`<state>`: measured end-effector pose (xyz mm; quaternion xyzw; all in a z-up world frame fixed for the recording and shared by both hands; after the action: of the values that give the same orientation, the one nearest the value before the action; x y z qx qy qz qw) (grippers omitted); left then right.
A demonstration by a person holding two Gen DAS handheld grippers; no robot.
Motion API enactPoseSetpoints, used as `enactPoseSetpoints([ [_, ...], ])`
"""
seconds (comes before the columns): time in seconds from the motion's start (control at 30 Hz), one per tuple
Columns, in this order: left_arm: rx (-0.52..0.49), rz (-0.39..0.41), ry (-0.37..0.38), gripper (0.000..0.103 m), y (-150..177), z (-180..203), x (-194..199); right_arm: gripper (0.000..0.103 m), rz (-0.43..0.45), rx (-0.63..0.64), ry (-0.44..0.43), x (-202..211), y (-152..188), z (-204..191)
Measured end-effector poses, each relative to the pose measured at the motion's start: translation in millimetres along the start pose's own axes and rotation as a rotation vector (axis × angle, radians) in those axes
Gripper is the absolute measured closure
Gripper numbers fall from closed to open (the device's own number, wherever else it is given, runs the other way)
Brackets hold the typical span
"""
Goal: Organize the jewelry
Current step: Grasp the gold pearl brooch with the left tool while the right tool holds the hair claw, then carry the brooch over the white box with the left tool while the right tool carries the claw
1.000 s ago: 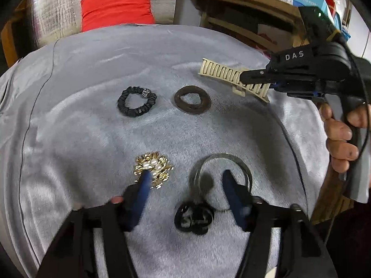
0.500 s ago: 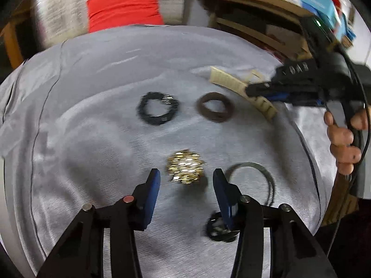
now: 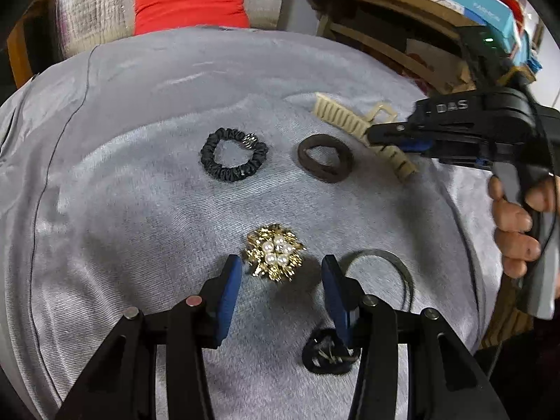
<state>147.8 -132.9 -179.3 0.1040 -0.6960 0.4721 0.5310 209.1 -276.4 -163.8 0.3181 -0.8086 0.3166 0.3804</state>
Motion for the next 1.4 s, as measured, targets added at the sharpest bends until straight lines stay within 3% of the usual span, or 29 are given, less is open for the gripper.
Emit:
enactPoseSetpoints([
  [0.23,-0.009,0.027,-0.032,0.055,-6,1,-7,0.084,-0.003,0.007,-0.005,0,0,0],
  [0.3,-0.016,0.034,-0.047,0.066,-8,1,-8,0.084,-0.003,0.008,-0.005,0,0,0],
  [0.73,0.024,0.069,-0.056,0.066,-10,-11,5,0.087,0.036,0.043,-0.045,10,1,-18],
  [1.1,0.064,0.18,-0.106,0.066,-1,-31,70,0.088,0.117,0.084,-0.13,29,6,-55],
  [1.4,0.144,0.291,-0.209,0.066,20,-64,144,0.088,0.117,0.18,-0.238,37,44,-115],
])
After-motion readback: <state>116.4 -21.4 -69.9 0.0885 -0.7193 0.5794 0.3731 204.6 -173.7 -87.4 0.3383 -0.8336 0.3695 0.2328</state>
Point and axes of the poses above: each gripper's, at about its wrist camera, not at the fingertips, and x roughly against the way its jaws point, z to its right, y to its underside, the point moved 8 cm from there along -x, roughly the way its jaws point, and after that the axes turned 12 degrees about -x, right-handed, at the moved point
